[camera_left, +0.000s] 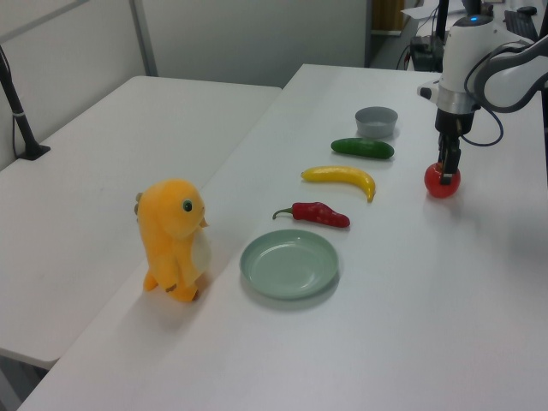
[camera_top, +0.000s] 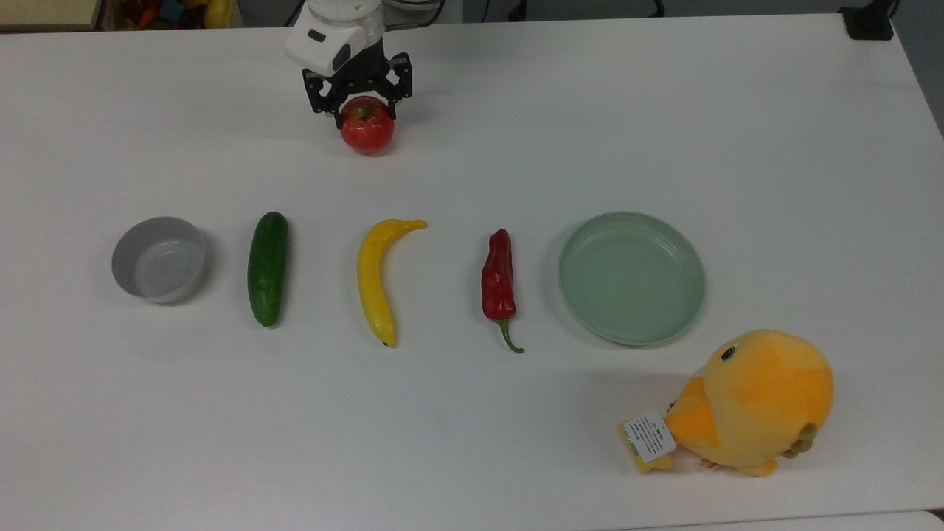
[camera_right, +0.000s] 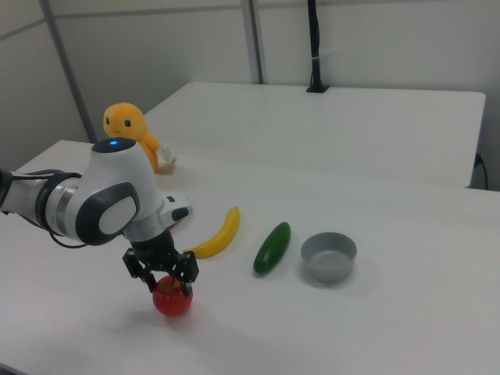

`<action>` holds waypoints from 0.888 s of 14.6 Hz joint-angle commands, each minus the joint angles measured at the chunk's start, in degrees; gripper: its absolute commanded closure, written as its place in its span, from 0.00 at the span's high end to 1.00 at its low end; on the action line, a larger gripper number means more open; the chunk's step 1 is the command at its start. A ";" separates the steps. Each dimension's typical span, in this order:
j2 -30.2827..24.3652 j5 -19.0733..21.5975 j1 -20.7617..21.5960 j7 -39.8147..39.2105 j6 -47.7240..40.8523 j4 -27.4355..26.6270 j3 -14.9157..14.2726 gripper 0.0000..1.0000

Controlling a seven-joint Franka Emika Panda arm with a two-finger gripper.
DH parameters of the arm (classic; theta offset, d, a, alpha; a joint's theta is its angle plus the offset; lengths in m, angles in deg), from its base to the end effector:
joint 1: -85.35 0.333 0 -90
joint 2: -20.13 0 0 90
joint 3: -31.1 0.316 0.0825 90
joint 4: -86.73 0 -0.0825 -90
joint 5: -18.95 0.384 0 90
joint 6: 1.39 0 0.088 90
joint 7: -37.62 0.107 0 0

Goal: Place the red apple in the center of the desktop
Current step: 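Carry the apple toward the open table area and lower it, then open the gripper to release the apple on the table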

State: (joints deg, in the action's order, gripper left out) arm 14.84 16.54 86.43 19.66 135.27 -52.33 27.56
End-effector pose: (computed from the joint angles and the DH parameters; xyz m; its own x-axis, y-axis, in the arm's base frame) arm 0.4802 -0.0210 0.3467 0.9542 0.2965 0.0399 0.2950 -0.9547 0.0389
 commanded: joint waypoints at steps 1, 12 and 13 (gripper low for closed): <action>-0.69 -1.20 0.23 3.19 0.89 -1.21 -0.50 0.79; -2.97 -1.29 0.32 9.95 -13.14 8.25 -0.50 1.00; -2.89 -1.20 0.32 10.05 -16.66 11.94 -0.41 1.00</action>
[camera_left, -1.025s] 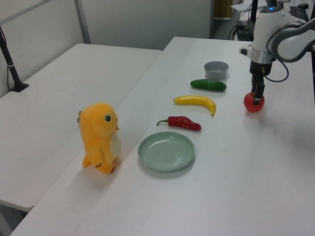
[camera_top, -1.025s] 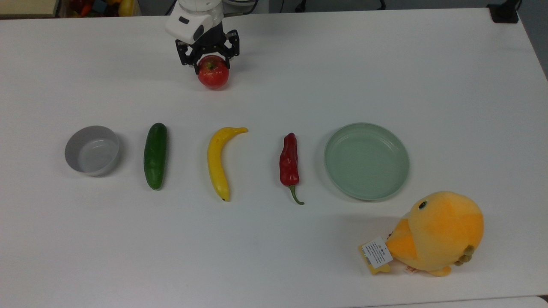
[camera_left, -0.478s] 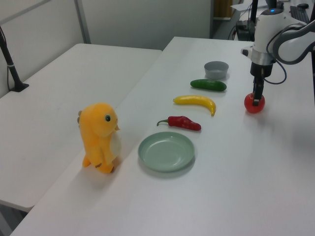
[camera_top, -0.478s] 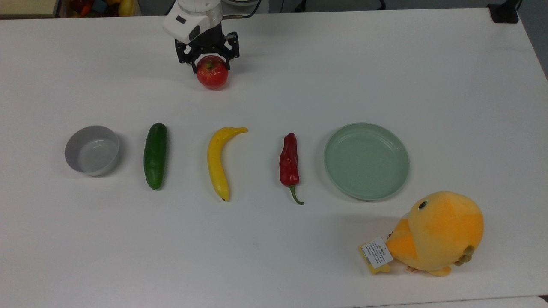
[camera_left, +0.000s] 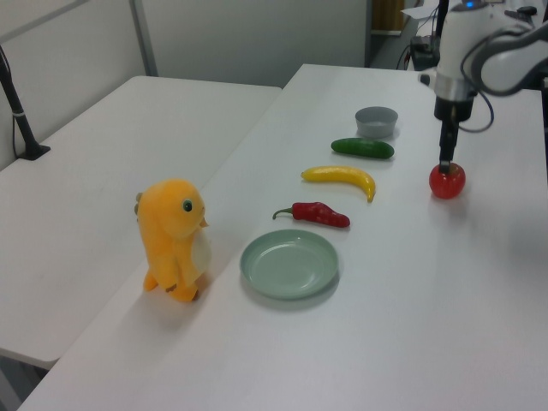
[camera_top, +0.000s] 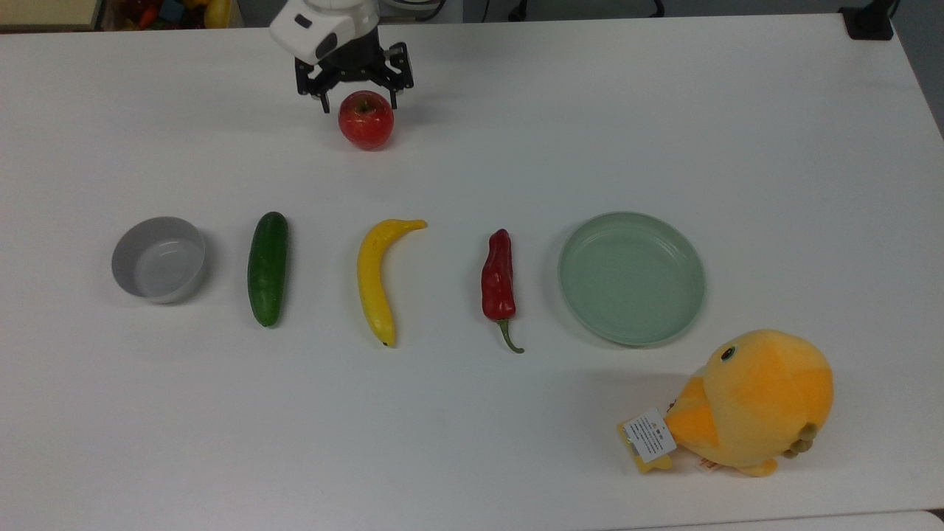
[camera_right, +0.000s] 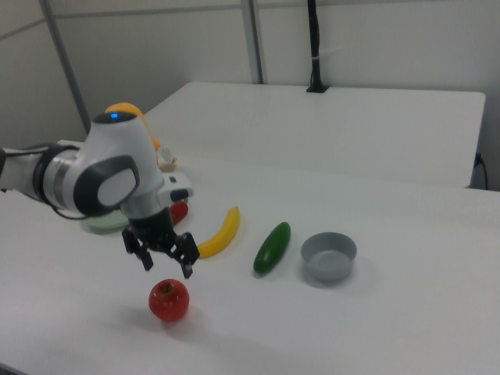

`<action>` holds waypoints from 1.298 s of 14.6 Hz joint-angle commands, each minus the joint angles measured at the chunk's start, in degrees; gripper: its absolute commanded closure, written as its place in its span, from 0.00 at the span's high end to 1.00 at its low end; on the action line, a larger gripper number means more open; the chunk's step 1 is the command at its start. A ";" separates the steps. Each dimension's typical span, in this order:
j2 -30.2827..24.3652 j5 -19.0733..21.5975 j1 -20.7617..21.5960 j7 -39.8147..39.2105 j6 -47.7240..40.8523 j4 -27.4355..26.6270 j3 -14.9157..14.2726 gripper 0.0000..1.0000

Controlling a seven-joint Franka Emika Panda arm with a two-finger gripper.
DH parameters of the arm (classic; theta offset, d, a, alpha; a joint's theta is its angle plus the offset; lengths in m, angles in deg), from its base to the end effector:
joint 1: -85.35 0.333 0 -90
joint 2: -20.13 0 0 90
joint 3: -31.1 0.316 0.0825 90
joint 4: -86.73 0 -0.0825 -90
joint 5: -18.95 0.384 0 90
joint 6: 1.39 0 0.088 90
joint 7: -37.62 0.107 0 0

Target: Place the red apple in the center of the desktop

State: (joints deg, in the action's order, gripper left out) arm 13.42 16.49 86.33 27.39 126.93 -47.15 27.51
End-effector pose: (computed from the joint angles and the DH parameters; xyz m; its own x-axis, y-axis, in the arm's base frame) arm 0.4904 -0.0238 0.3849 0.9871 0.1592 0.0145 0.1587 -0.9869 0.0299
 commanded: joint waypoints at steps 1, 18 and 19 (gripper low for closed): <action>-1.38 -1.06 0.50 2.42 -11.05 9.49 -0.37 1.00; 5.30 4.04 -0.55 15.80 -31.47 41.52 5.70 1.00; 5.30 4.21 -0.55 12.90 -31.20 41.34 5.44 1.00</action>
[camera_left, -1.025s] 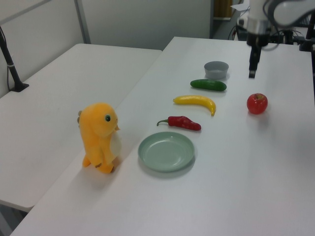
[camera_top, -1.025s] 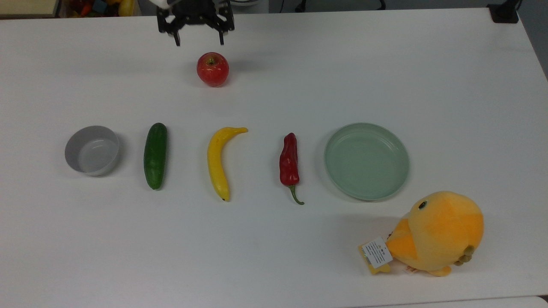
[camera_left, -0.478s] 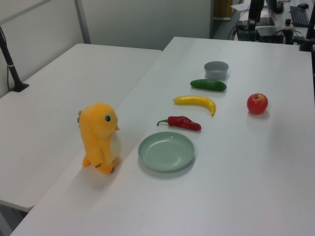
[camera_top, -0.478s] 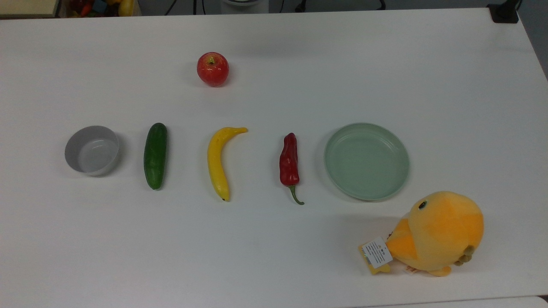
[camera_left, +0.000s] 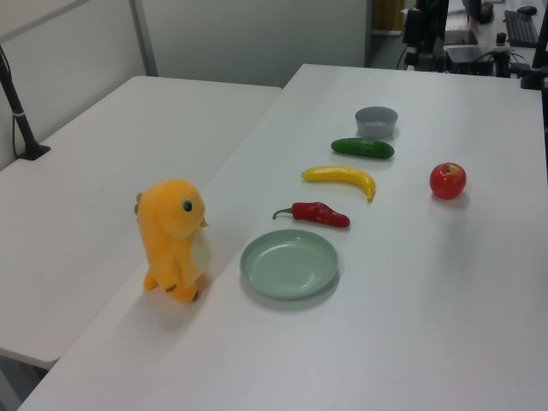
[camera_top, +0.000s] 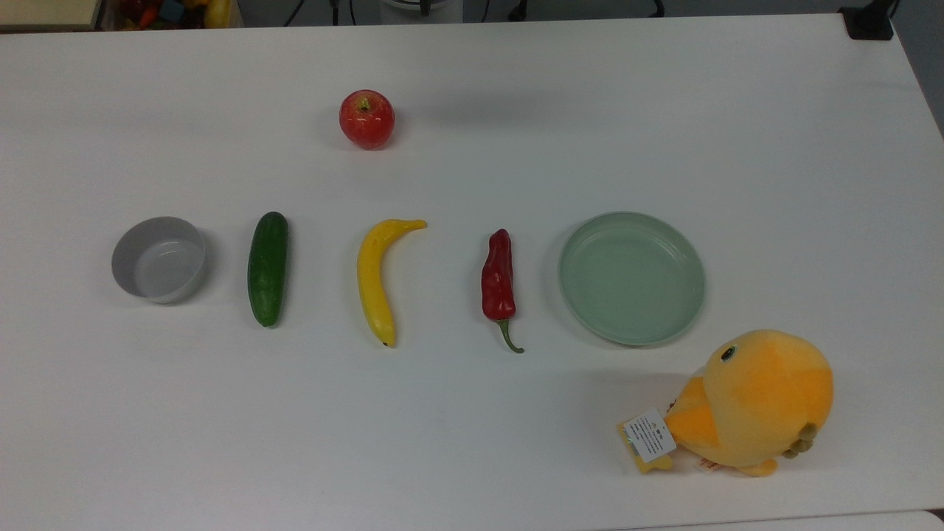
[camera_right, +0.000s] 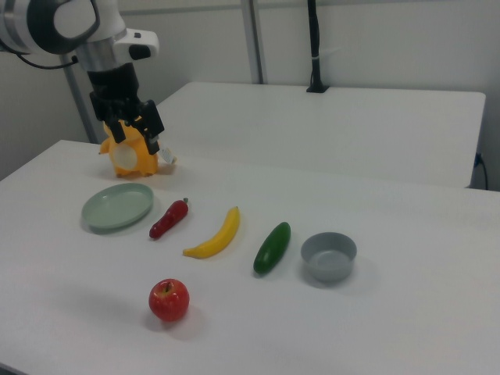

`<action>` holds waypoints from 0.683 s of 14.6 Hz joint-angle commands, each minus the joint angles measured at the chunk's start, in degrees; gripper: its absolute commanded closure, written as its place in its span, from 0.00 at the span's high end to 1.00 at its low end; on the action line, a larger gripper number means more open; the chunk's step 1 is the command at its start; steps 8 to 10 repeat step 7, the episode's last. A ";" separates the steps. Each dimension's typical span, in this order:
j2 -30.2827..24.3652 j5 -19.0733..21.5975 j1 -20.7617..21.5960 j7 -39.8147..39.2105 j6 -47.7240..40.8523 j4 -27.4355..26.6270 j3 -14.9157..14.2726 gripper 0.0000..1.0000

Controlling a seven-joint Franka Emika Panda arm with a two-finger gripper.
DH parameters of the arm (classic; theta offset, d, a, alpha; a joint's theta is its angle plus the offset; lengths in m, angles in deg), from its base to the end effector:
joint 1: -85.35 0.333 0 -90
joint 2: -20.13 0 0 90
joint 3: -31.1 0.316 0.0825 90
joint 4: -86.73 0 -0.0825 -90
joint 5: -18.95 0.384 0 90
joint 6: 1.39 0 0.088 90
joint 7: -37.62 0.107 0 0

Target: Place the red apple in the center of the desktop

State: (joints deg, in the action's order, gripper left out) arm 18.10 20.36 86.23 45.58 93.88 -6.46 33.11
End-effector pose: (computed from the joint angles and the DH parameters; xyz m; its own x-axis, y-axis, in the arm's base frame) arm 0.5515 0.0306 0.6260 0.9936 -0.0906 0.0677 -0.0886 -0.9955 -0.0331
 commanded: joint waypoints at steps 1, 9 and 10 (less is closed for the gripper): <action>0.71 0.35 -0.36 -8.10 1.93 0.55 -0.34 1.00; 0.09 0.44 -0.44 -8.74 1.40 0.55 -0.43 1.00; 0.09 0.44 -0.44 -8.74 1.40 0.55 -0.43 1.00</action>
